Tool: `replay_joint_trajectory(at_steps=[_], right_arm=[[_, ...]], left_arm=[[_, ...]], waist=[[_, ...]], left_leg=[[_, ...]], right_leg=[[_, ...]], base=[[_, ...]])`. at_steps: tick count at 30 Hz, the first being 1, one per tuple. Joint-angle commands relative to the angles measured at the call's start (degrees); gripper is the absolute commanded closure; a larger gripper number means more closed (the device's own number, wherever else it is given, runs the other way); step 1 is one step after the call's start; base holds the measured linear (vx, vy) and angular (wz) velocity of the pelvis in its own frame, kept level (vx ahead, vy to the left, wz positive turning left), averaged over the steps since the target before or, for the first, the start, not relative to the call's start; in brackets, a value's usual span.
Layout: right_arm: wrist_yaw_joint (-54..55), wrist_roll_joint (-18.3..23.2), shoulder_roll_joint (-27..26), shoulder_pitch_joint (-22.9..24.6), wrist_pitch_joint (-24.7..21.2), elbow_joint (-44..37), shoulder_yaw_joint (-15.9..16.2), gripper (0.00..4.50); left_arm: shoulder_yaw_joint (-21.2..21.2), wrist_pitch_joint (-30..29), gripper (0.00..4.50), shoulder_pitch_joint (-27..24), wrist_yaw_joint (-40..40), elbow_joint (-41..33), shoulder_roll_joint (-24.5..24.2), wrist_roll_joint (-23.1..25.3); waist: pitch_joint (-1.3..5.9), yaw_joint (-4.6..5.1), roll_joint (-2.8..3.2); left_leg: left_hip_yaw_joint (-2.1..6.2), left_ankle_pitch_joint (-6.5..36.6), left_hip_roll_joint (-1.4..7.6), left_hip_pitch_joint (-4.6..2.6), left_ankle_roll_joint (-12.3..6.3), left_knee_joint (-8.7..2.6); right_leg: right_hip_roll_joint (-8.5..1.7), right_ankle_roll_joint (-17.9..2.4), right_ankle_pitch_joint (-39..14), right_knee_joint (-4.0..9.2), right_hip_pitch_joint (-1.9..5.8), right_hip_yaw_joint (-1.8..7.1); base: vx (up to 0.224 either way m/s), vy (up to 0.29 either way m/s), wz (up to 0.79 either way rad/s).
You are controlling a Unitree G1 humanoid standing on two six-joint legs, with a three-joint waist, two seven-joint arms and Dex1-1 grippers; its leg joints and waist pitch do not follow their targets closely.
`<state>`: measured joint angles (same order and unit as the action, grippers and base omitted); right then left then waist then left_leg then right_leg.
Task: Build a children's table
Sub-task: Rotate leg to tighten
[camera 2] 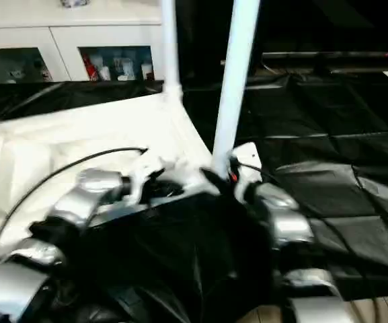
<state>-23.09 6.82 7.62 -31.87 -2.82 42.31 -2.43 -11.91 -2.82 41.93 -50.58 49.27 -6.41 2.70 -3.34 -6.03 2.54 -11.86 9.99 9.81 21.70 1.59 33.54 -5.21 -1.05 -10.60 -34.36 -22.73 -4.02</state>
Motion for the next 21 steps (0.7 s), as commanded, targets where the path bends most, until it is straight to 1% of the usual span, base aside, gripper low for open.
replay_joint_trajectory(at_steps=[1,2,3,4,5,6,7,8,9,10,11,12,14,15,16,17,18,19,20,21], right_arm=[[6.89,-1.91,-3.96,1.04,-2.95,5.03,1.57,1.78],[6.89,-1.91,-3.96,1.04,-2.95,5.03,1.57,1.78],[7.68,-2.18,-5.40,0.64,-3.02,5.09,2.14,1.78],[7.68,-2.18,-5.40,0.64,-3.02,5.09,2.14,1.78],[6.41,-2.47,-6.56,0.28,-2.06,4.55,3.11,1.08],[5.29,-2.68,-6.92,0.00,-1.07,4.34,3.56,1.08],[5.29,-2.68,-6.92,0.00,-1.07,4.34,3.56,1.08],[4.48,-3.24,-7.35,-0.53,0.97,4.67,3.89,1.02],[4.60,-3.24,-7.16,-0.82,1.44,4.93,3.60,0.81],[4.60,-3.24,-7.16,-0.82,1.44,4.93,3.60,0.69],[2.88,-2.79,-6.21,-1.02,1.95,4.70,3.36,0.69],[-1.19,-1.62,-4.57,-1.10,2.02,3.85,3.25,0.69],[-4.11,-0.78,-3.43,-1.12,2.03,3.21,3.22,0.63],[-7.95,0.19,-1.96,-0.92,1.51,2.11,3.50,0.63],[-12.08,0.49,0.00,-0.51,1.35,0.79,4.39,0.63],[-18.66,0.80,3.34,0.27,0.87,-1.54,5.73,0.63],[-18.66,0.80,3.34,0.27,0.87,-1.54,5.73,0.63],[-21.21,0.78,4.53,0.52,0.81,-2.23,6.01,0.63],[-23.89,1.02,5.96,0.83,0.42,-3.18,6.25,0.63],[-26.35,1.18,7.28,1.09,0.14,-3.93,6.48,0.63]], left_arm=[[1.17,-1.02,4.50,1.59,6.12,1.35,3.50,-0.17],[1.17,-1.02,4.50,1.59,6.12,1.35,3.50,-0.17],[0.98,-1.00,4.50,1.71,6.69,1.51,4.43,-0.11],[0.98,-1.00,4.50,1.71,6.69,1.51,4.43,-0.11],[0.74,-0.84,4.50,1.66,6.24,1.27,5.14,-0.26],[0.54,-0.46,4.50,1.63,5.37,1.20,5.35,-0.45],[0.54,-0.46,4.50,1.63,5.37,1.20,5.35,-0.45],[0.37,0.42,4.50,1.77,4.28,1.63,5.59,-0.64],[0.24,1.00,4.50,1.78,3.62,1.83,5.37,-0.73],[0.24,1.00,4.50,1.78,3.62,1.83,5.37,-0.73],[0.00,1.39,4.50,1.32,1.71,1.26,4.54,-0.97],[-0.57,2.06,4.50,0.50,-1.42,0.19,3.12,-1.14],[-0.96,2.52,4.50,-0.10,-3.61,-0.60,2.11,-1.25],[-1.27,2.79,4.50,-0.75,-5.68,-1.49,0.94,-1.41],[-1.49,2.94,4.50,-1.39,-7.90,-2.37,-0.36,-1.71],[-1.80,3.19,4.50,-2.42,-11.68,-3.76,-2.55,-2.25],[-1.80,3.19,4.50,-2.42,-11.68,-3.76,-2.55,-2.25],[-1.87,3.42,4.50,-2.81,-13.28,-4.19,-3.38,-2.40],[-2.15,3.50,4.50,-3.35,-15.66,-4.81,-4.49,-2.64],[-2.47,3.57,4.50,-3.92,-18.06,-5.54,-5.53,-2.88]], waist=[[3.42,0.18,-0.35],[3.50,0.30,-0.29],[3.54,0.28,-0.41],[3.49,0.23,-0.32],[3.35,0.27,-0.44],[3.37,0.28,-0.58],[3.37,0.28,-0.58],[3.59,0.31,-0.47],[3.59,0.38,-0.76],[3.62,0.32,-0.62],[3.54,0.40,-0.81],[3.62,0.36,-0.67],[3.63,0.30,-0.78],[3.75,0.33,-0.75],[3.80,0.28,-0.74],[3.91,0.03,-0.58],[4.18,-0.20,-0.66],[4.14,-0.20,-0.60],[4.48,-0.54,-0.71],[4.64,-0.67,-0.66]], left_leg=[[2.37,18.02,3.60,-1.45,0.97,-4.71],[2.31,18.20,3.54,-1.54,0.76,-4.67],[2.33,18.18,3.43,-1.41,0.18,-4.62],[2.36,18.26,3.46,-1.43,0.01,-4.66],[2.32,19.04,3.39,-1.43,-0.30,-4.72],[2.37,19.25,3.40,-1.43,-0.31,-4.72],[2.37,19.25,3.40,-1.43,-0.31,-4.72],[2.43,18.38,3.50,-1.31,-0.36,-4.80],[2.37,17.94,3.58,-1.32,-0.59,-4.87],[2.37,17.71,3.57,-1.39,-0.70,-4.83],[2.33,17.62,3.54,-1.24,-1.07,-4.85],[2.32,17.53,3.54,-1.27,-1.20,-4.79],[2.29,16.83,3.58,-1.03,-2.04,-4.74],[2.22,15.30,3.61,-0.80,-2.80,-4.63],[2.16,14.81,3.58,-0.79,-3.19,-4.47],[2.01,13.48,3.71,-0.72,-3.94,-4.28],[1.89,11.52,3.76,-0.69,-4.86,-3.95],[1.80,10.75,3.77,-0.57,-5.24,-3.90],[1.81,8.84,3.72,-0.52,-5.83,-3.55],[1.80,6.95,3.71,-0.35,-6.74,-3.30]], right_leg=[[-4.52,-11.13,-18.17,4.99,1.98,2.73],[-4.53,-10.86,-18.53,5.09,1.87,2.81],[-4.59,-10.39,-19.30,5.25,2.02,2.76],[-4.66,-10.18,-19.75,5.34,1.97,2.79],[-4.57,-9.54,-21.40,5.57,1.90,2.75],[-4.63,-9.27,-22.10,5.60,1.96,2.75],[-4.63,-9.27,-22.10,5.60,1.96,2.75],[-4.65,-9.22,-20.73,5.41,2.06,2.80],[-4.61,-9.51,-19.71,5.40,2.08,2.78],[-4.60,-9.74,-19.22,5.29,2.06,2.81],[-4.64,-9.95,-19.07,5.36,2.13,2.81],[-4.63,-10.05,-18.87,5.23,2.17,2.81],[-4.68,-10.24,-17.88,5.13,2.40,2.82],[-4.63,-10.83,-15.64,4.80,2.68,2.70],[-4.59,-11.10,-15.07,4.74,2.76,2.63],[-4.50,-11.53,-13.38,4.54,2.78,2.60],[-4.42,-12.08,-10.32,4.11,2.83,2.58],[-4.37,-12.49,-9.03,3.98,2.73,2.64],[-4.35,-13.27,-6.10,3.52,2.97,2.49],[-4.26,-14.01,-3.17,3.01,2.79,2.45]], base=[[0.000,0.000,0.00],[0.000,0.000,0.00],[0.000,0.000,0.00],[0.000,0.000,0.00],[0.000,0.000,0.00],[0.000,0.000,0.00],[0.000,0.000,0.00],[0.000,0.000,0.00],[0.000,0.000,0.00],[0.000,0.000,0.00],[0.000,0.000,0.00],[0.000,0.000,0.00],[0.000,0.000,0.00],[0.000,0.000,0.00],[0.000,0.000,0.00],[0.000,0.000,0.00],[0.000,0.000,0.00],[0.000,0.000,0.00],[0.000,0.000,0.00],[0.000,0.000,0.00]])
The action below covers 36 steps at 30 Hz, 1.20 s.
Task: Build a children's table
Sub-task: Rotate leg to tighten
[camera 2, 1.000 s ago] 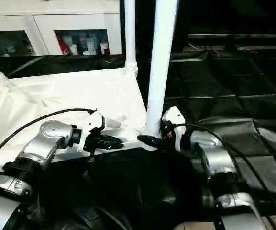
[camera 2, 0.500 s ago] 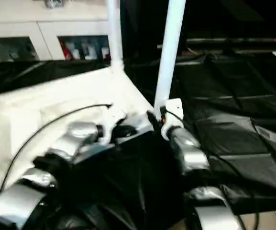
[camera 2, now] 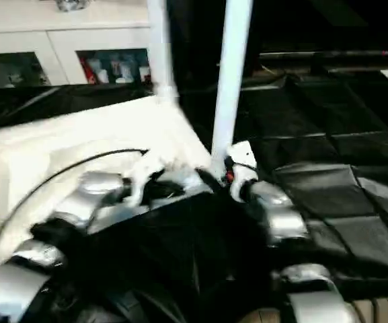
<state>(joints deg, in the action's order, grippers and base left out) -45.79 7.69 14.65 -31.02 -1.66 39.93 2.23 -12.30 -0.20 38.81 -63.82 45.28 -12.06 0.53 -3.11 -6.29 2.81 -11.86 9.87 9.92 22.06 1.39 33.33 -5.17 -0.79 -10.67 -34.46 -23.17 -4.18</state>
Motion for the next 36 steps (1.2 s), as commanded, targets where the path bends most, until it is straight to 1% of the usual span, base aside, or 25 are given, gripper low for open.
replay_joint_trajectory(at_steps=[1,2,4,7,8,9,12,13,15,17,21,22,23,24,25,26,27,28,29,30,32,33,34,35,36], right_arm=[[-5.82,0.36,1.55,0.57,-1.15,-2.32,2.16,0.63],[-5.82,0.36,1.55,0.57,-1.15,-2.32,2.16,0.63],[-10.56,0.74,4.45,1.39,-1.82,-4.14,2.90,0.63],[-14.49,1.62,6.62,1.93,-2.61,-5.27,3.28,0.63],[-15.66,1.93,7.33,2.13,-2.81,-5.62,3.39,0.63],[-16.53,2.19,7.85,2.25,-3.12,-5.93,3.33,0.80],[-17.75,2.89,8.16,2.17,-3.48,-5.91,2.65,0.80],[-17.85,2.96,8.13,2.17,-3.55,-5.95,2.63,1.06],[-18.45,3.28,7.72,2.58,-3.96,-6.39,2.91,1.13],[-18.38,3.27,7.52,2.85,-4.02,-6.50,3.12,1.34],[-15.39,2.53,6.12,3.82,-3.98,-6.36,3.28,1.55],[-14.02,2.16,5.63,3.79,-3.72,-5.74,3.06,1.66],[-7.18,0.42,3.72,3.17,-2.01,-2.59,2.03,1.72],[-3.75,-0.14,2.75,2.80,-1.52,-1.10,1.35,1.75],[-2.37,-0.15,2.28,2.67,-1.51,-0.57,0.97,1.76],[-0.24,-0.17,1.54,2.47,-1.49,0.27,0.38,1.77],[3.63,-0.08,0.22,2.16,-1.72,1.48,-0.63,1.78],[6.61,0.09,-0.79,1.95,-2.05,2.24,-1.43,1.78],[12.20,0.28,-2.54,1.51,-2.61,3.68,-2.86,1.78],[18.54,0.01,-4.25,0.82,-3.45,5.63,-3.92,1.78],[24.76,-1.17,-5.85,-0.13,-4.09,7.76,-3.97,1.79],[26.78,-1.80,-6.41,-0.49,-4.04,8.48,-3.90,1.79],[28.89,-2.03,-7.61,-1.08,-4.03,9.07,-4.03,1.79],[30.30,-2.19,-8.45,-1.51,-3.87,9.61,-4.22,1.80],[32.10,-2.90,-10.14,-2.45,-3.86,10.36,-3.82,1.80]], left_arm=[[-2.34,0.86,4.50,-1.29,-6.66,-2.18,-0.84,-0.85],[-2.34,0.86,4.50,-1.29,-6.66,-2.18,-0.84,-0.85],[-2.44,0.83,4.50,-1.99,-9.89,-3.08,-2.65,-1.47],[-2.40,0.67,4.50,-2.30,-11.86,-3.80,-3.97,-2.10],[-2.35,0.59,4.50,-2.32,-12.43,-3.99,-4.37,-2.34],[-2.32,0.53,4.50,-2.36,-12.96,-4.22,-4.71,-2.58],[-2.25,0.32,4.50,-2.42,-13.90,-4.74,-5.22,-2.86],[-2.24,0.31,4.50,-2.42,-13.91,-4.75,-5.23,-2.85],[-2.17,0.30,4.50,-2.49,-13.89,-4.68,-5.19,-2.72],[-2.15,0.33,4.50,-2.56,-13.72,-4.64,-5.11,-2.66],[-1.87,-0.07,4.50,-2.54,-11.06,-4.35,-4.42,-2.49],[-1.75,-0.06,4.50,-2.35,-9.95,-4.02,-4.15,-2.29],[-1.10,-0.18,4.50,-1.45,-5.92,-2.40,-2.99,-1.55],[-0.75,-0.41,4.50,-0.99,-4.04,-1.65,-2.38,-1.26],[-0.61,-0.49,4.50,-0.79,-3.24,-1.33,-2.08,-1.16],[-0.39,-0.61,4.50,-0.47,-2.00,-0.83,-1.62,-1.00],[-0.13,-0.79,4.50,0.07,0.18,-0.01,-0.77,-0.65],[0.04,-0.94,4.50,0.54,2.03,0.67,-0.08,-0.31],[0.22,-1.16,4.50,1.43,5.20,1.97,1.12,0.34],[0.58,-1.62,4.50,2.67,9.54,3.68,2.80,0.99],[1.16,-2.43,4.50,4.16,14.56,5.60,4.96,1.39],[1.31,-2.63,4.50,4.61,16.13,6.20,5.68,1.44],[1.48,-2.66,4.50,5.28,18.34,6.97,6.89,1.52],[1.58,-2.57,4.50,5.74,19.80,7.58,7.66,1.59],[1.67,-2.18,4.50,6.44,21.12,8.33,9.30,1.51]], waist=[[4.42,-0.46,-0.87],[4.35,-0.47,-0.75],[4.27,-0.55,-0.69],[4.04,-0.46,-0.70],[4.02,-0.47,-0.99],[4.00,-0.55,-0.92],[3.92,-0.63,-0.92],[3.97,-0.66,-0.92],[4.11,-0.70,-0.92],[4.20,-0.76,-0.94],[4.10,-0.77,-0.94],[3.93,-0.69,-0.97],[3.83,-0.60,-1.00],[3.57,-0.39,-0.89],[3.48,-0.19,-0.94],[3.37,-0.04,-1.07],[3.38,0.03,-1.11],[3.29,0.07,-0.91],[3.26,0.24,-0.97],[3.28,0.43,-0.80],[3.29,0.56,-0.78],[3.22,0.55,-0.74],[3.18,0.56,-0.19],[3.16,0.68,-0.43],[3.27,0.58,-0.25]], left_leg=[[1.78,6.62,3.63,-0.55,-6.89,-3.01],[1.73,7.01,3.72,-0.67,-7.15,-2.97],[1.72,8.52,3.86,-0.87,-6.85,-3.03],[1.75,11.01,3.90,-0.97,-5.70,-3.24],[1.73,11.37,3.97,-1.01,-5.29,-3.27],[1.76,11.40,3.97,-1.05,-5.14,-3.28],[1.80,11.67,3.94,-0.97,-4.45,-3.36],[1.81,11.56,3.94,-1.00,-4.35,-3.33],[1.80,10.36,3.88,-0.93,-4.56,-3.20],[1.78,9.45,3.85,-0.91,-5.01,-3.08],[1.81,9.26,3.81,-0.84,-5.25,-3.08],[1.81,9.95,3.81,-0.84,-4.96,-3.18],[1.82,10.80,3.82,-0.85,-4.35,-3.26],[1.89,12.49,3.69,-0.97,-3.15,-3.47],[1.98,13.69,3.67,-1.05,-2.48,-3.62],[2.05,15.39,3.56,-1.35,-1.38,-3.73],[2.10,15.81,3.53,-1.43,-1.13,-3.77],[2.17,16.32,3.57,-1.59,-0.63,-3.84],[2.19,16.67,3.57,-1.62,-0.36,-3.97],[2.16,17.06,3.53,-1.73,0.19,-4.05],[2.31,18.16,3.42,-1.86,0.81,-4.12],[2.18,18.60,3.44,-2.03,0.87,-4.11],[2.29,19.60,3.32,-2.17,1.12,-4.07],[2.25,19.91,3.31,-2.03,1.12,-4.16],[2.37,20.60,3.36,-2.16,1.09,-4.23]], right_leg=[[-4.29,-14.60,-2.07,2.93,3.22,2.58],[-4.19,-15.07,-1.88,2.93,2.95,2.49],[-4.19,-15.41,-3.42,3.10,2.86,2.47],[-4.19,-15.19,-6.55,3.37,2.79,2.51],[-4.28,-15.06,-7.52,3.46,2.80,2.57],[-4.32,-15.01,-8.00,3.47,2.77,2.59],[-4.44,-14.35,-10.30,3.65,2.74,2.65],[-4.47,-14.32,-10.26,3.65,2.75,2.65],[-4.35,-14.49,-8.26,3.40,2.80,2.63],[-4.36,-14.81,-6.72,3.23,2.81,2.60],[-4.39,-14.74,-7.08,3.27,2.78,2.55],[-4.36,-14.57,-8.35,3.47,2.70,2.54],[-4.43,-14.25,-9.98,3.63,2.65,2.60],[-4.53,-13.76,-13.06,4.04,2.40,2.68],[-4.61,-13.33,-15.15,4.24,2.43,2.67],[-4.63,-12.27,-18.67,4.61,2.37,2.72],[-4.64,-11.79,-19.77,4.76,2.39,2.77],[-4.67,-11.23,-21.19,4.95,2.16,2.86],[-4.52,-10.85,-21.36,5.07,2.11,2.89],[-4.43,-10.73,-21.01,5.11,1.88,2.96],[-4.44,-10.47,-21.75,5.20,1.97,2.85],[-4.40,-10.43,-21.82,5.32,1.75,2.90],[-4.43,-10.40,-22.34,5.40,1.68,2.93],[-4.38,-10.20,-22.47,5.53,1.75,2.91],[-4.46,-9.96,-22.08,5.62,1.74,2.88]], base=[[0.000,0.000,0.00],[0.000,0.000,0.00],[0.000,0.000,0.00],[0.000,0.000,0.00],[0.000,0.000,0.00],[0.000,0.000,0.00],[0.000,0.000,0.00],[0.000,0.000,0.00],[0.000,0.000,0.00],[0.000,0.000,0.00],[0.000,0.000,0.00],[0.000,0.000,0.00],[0.000,0.000,0.00],[0.000,0.000,0.00],[0.000,0.000,0.00],[0.000,0.000,0.00],[0.000,0.000,0.00],[0.000,0.000,0.00],[0.000,0.000,0.00],[0.000,0.000,0.00],[0.000,0.000,0.00],[0.000,0.000,0.00],[0.000,0.000,0.00],[0.000,0.000,0.00],[0.000,0.000,0.00]])
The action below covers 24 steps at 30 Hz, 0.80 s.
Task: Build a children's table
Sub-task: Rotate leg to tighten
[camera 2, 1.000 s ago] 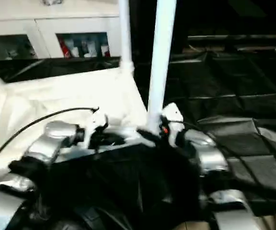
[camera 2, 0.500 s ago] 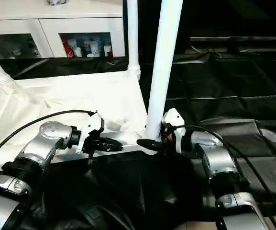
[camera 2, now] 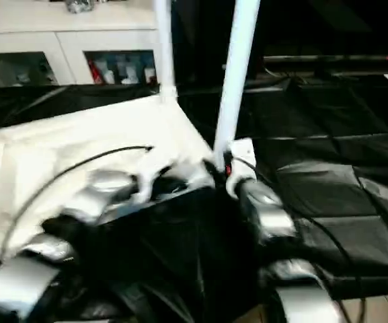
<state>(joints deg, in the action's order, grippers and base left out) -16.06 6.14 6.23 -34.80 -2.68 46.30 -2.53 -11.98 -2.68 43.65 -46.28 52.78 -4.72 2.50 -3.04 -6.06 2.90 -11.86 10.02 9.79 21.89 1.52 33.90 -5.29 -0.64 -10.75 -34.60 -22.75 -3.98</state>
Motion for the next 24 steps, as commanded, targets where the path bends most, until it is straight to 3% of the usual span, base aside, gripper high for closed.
replay_joint_trajectory(at_steps=[1,3,4,5,8,11,14,15,16,20,23,24], right_arm=[[2.21,-1.48,-2.25,1.05,-2.74,4.08,1.19,1.80],[1.43,-1.45,-3.00,0.72,-2.48,3.97,1.60,1.80],[0.36,-1.44,-3.18,0.63,-1.66,3.54,1.95,1.45],[-1.46,-1.39,-3.31,0.54,0.10,2.92,2.41,1.10],[-3.43,-1.06,-3.20,0.44,1.14,2.53,2.88,1.08],[-9.25,-0.59,-1.69,0.67,2.02,0.94,4.04,0.65],[-16.01,0.10,0.77,1.32,1.87,-1.26,5.21,0.65],[-22.21,0.11,3.79,2.20,2.36,-3.50,6.85,0.65],[-22.96,0.15,4.14,2.32,2.42,-3.76,6.99,0.65],[-33.58,1.72,8.81,3.75,1.98,-7.64,7.88,0.65],[-39.62,2.31,12.30,4.00,2.00,-8.96,8.12,0.65],[-39.79,2.31,12.40,4.00,2.02,-8.97,8.11,0.65]], left_arm=[[1.36,0.46,4.50,1.74,3.65,0.94,2.41,-0.53],[1.40,0.58,4.50,1.89,3.51,1.00,3.04,-0.74],[1.39,0.78,4.50,1.79,2.68,0.81,3.10,-0.96],[1.17,1.60,4.50,1.56,1.01,0.65,2.87,-0.95],[0.99,2.08,4.50,1.40,0.04,0.64,2.47,-0.86],[0.35,2.93,4.50,0.73,-3.36,-0.03,0.73,-1.18],[-0.18,3.81,4.50,-0.14,-7.98,-1.07,-0.91,-1.70],[-1.26,4.95,4.50,-1.21,-12.67,-2.42,-2.76,-1.75],[-1.35,5.01,4.50,-1.35,-13.30,-2.61,-2.98,-1.79],[-2.45,5.11,4.50,-3.19,-21.66,-5.25,-6.32,-2.69],[-3.33,4.77,4.50,-4.43,-27.52,-7.02,-9.49,-3.35],[-3.35,4.78,4.50,-4.46,-27.68,-7.06,-9.58,-3.36]], waist=[[3.21,0.34,-0.46],[3.32,0.31,-0.40],[3.33,0.23,-0.04],[3.33,0.29,-0.24],[3.35,0.30,-0.32],[3.38,0.23,-0.48],[3.40,0.00,-0.63],[3.42,0.01,-0.63],[3.60,-0.11,-0.77],[3.94,-0.33,-0.73],[4.11,-0.52,-0.75],[3.84,-0.49,-0.72]], left_leg=[[2.38,20.17,3.46,-1.83,0.87,-4.85],[2.42,19.60,3.48,-1.55,0.33,-4.94],[2.43,19.33,3.51,-1.48,0.10,-4.95],[2.38,19.27,3.51,-1.35,-0.11,-4.98],[2.31,18.90,3.50,-1.25,-0.63,-4.94],[2.29,17.86,3.48,-1.04,-1.46,-4.84],[2.14,16.02,3.58,-0.77,-2.82,-4.65],[2.12,15.46,3.63,-0.69,-3.02,-4.66],[2.22,13.90,3.62,-0.31,-3.71,-4.53],[1.83,10.47,3.93,-0.50,-5.97,-3.93],[1.81,8.92,3.94,-0.54,-6.99,-3.70],[1.68,9.28,3.93,-0.50,-7.06,-3.73]], right_leg=[[-4.28,-10.10,-21.29,5.67,1.47,2.66],[-4.31,-10.01,-20.01,5.53,1.75,2.61],[-4.35,-9.98,-19.07,5.45,1.75,2.66],[-4.33,-9.98,-18.34,5.47,1.84,2.64],[-4.38,-10.44,-17.53,5.38,1.90,2.63],[-4.43,-10.60,-17.33,5.29,2.17,2.58],[-4.42,-10.78,-16.23,5.16,2.36,2.54],[-4.40,-10.83,-15.89,5.07,2.34,2.54],[-4.35,-10.91,-14.65,4.75,2.77,2.37],[-4.17,-14.37,-6.33,3.75,2.43,2.37],[-4.11,-15.53,-3.55,3.26,2.40,2.27],[-4.13,-15.72,-4.43,3.47,2.24,2.34]], base=[[0.000,0.000,0.00],[0.000,0.000,0.00],[0.000,0.000,0.00],[0.000,0.000,0.00],[0.000,0.000,0.00],[0.000,0.000,0.00],[0.000,0.000,0.00],[0.000,0.000,0.00],[0.000,0.000,0.00],[0.000,0.000,0.00],[0.000,0.000,0.00],[0.000,0.000,0.00]])
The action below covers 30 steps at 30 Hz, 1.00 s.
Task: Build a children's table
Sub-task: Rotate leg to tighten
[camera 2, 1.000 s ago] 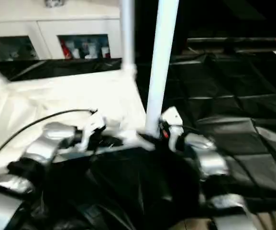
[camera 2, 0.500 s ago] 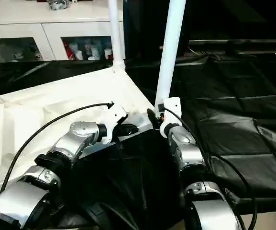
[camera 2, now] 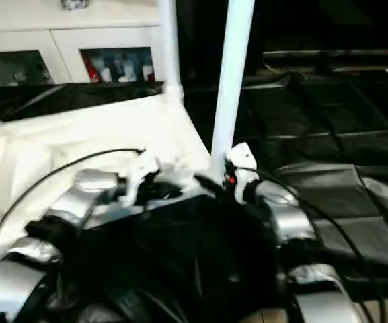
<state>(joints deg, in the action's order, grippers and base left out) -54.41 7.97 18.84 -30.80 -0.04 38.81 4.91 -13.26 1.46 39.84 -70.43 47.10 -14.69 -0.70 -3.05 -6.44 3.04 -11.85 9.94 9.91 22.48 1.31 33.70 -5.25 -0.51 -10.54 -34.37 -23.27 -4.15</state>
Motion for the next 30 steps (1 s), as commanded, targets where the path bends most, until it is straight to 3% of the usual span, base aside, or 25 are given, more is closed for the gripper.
replay_joint_trajectory(at_steps=[1,5,6,8,16,19,21,24,29,30], right_arm=[[-2.83,0.49,0.59,-0.02,-0.43,-1.56,0.66,0.65],[-8.76,1.90,3.17,0.08,-1.99,-2.57,1.22,0.65],[-10.02,2.27,3.51,0.23,-2.74,-3.12,1.21,0.92],[-10.50,2.54,3.52,0.29,-3.14,-3.25,1.08,0.99],[-9.49,3.20,1.81,2.35,-4.68,-4.59,1.33,1.69],[-0.66,1.11,-0.60,1.97,-3.30,-0.88,-0.34,1.74],[8.57,1.87,-3.57,0.85,-3.86,2.65,-3.91,1.76],[18.96,1.97,-6.77,0.28,-4.29,5.15,-6.45,1.77],[30.68,0.60,-10.67,-0.36,-3.70,7.67,-7.62,1.78],[34.33,0.56,-12.33,-0.91,-3.47,8.75,-8.42,1.78]], left_arm=[[-2.23,0.66,4.50,-0.88,-4.86,-1.73,-0.41,-0.23],[-1.90,0.94,4.50,-0.97,-7.84,-2.19,-2.54,-0.42],[-1.71,0.88,4.50,-0.92,-8.08,-2.33,-2.88,-0.53],[-1.63,0.79,4.50,-0.99,-7.89,-2.64,-3.10,-0.60],[-1.17,0.14,4.50,-1.52,-4.72,-2.96,-1.83,-0.61],[-0.42,-0.21,4.50,-0.50,0.75,-0.87,0.02,0.40],[0.27,-0.67,4.50,0.50,5.54,0.79,1.91,0.97],[0.78,-1.47,4.50,2.06,12.61,2.82,4.85,2.05],[1.36,-2.50,4.50,4.18,20.97,5.27,8.85,2.86],[1.52,-2.71,4.50,4.82,23.55,5.99,10.13,3.09]], waist=[[3.91,-0.22,-0.98],[3.71,-0.39,-0.92],[3.66,-0.32,-1.12],[3.71,-0.45,-1.04],[3.75,-0.57,-1.20],[3.50,-0.41,-1.14],[3.29,-0.08,-1.23],[3.12,0.44,-1.01],[3.22,0.53,-0.92],[3.31,0.47,-0.77]], left_leg=[[1.68,9.90,3.74,-1.10,-6.64,-3.48],[1.79,12.18,3.97,-1.42,-5.01,-3.83],[1.75,12.34,4.08,-1.44,-4.75,-3.92],[1.78,12.22,4.12,-1.47,-4.43,-3.92],[1.76,9.96,3.93,-1.23,-5.31,-3.67],[1.80,12.09,3.90,-1.32,-3.86,-3.90],[1.88,14.35,3.85,-1.53,-2.40,-4.15],[2.30,17.55,3.74,-2.05,0.13,-4.55],[2.25,17.92,3.63,-1.97,0.48,-4.69],[2.27,18.44,3.66,-2.32,0.77,-4.71]], right_leg=[[-4.23,-15.81,-5.39,3.21,2.86,2.45],[-4.25,-15.05,-10.32,3.67,2.74,2.56],[-4.16,-15.06,-10.20,3.63,2.62,2.63],[-4.36,-15.13,-9.84,3.56,2.61,2.68],[-4.35,-15.29,-7.74,3.34,2.72,2.58],[-4.45,-14.62,-11.82,3.80,2.56,2.64],[-4.54,-13.65,-15.77,4.31,2.41,2.70],[-4.74,-11.25,-22.49,5.17,2.17,2.81],[-4.60,-10.68,-20.93,5.26,2.08,2.96],[-4.48,-10.86,-20.17,5.26,1.91,2.91]], base=[[0.000,0.000,0.00],[0.000,0.000,0.00],[0.000,0.000,0.00],[0.000,0.000,0.00],[0.000,0.000,0.00],[0.000,0.000,0.00],[0.000,0.000,0.00],[0.000,0.000,0.00],[0.000,0.000,0.00],[0.000,0.000,0.00]])
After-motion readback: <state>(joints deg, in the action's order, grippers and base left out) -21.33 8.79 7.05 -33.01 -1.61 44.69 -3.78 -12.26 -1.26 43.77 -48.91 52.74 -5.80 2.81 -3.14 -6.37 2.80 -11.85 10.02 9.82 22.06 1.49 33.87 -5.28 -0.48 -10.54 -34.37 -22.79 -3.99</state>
